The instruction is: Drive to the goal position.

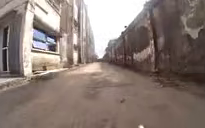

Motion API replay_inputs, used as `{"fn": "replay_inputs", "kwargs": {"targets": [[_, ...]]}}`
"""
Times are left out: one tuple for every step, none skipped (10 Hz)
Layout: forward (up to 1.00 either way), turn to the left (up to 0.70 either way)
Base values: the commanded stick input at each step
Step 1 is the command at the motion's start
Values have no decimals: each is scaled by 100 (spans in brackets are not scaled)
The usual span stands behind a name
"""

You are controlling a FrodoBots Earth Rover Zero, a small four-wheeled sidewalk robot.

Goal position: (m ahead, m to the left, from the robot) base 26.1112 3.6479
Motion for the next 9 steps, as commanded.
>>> {"fn": "replay_inputs", "kwargs": {"targets": [[100,0],[100,0],[100,0],[100,0],[100,0],[100,0],[100,0],[100,0],[100,0]]}}
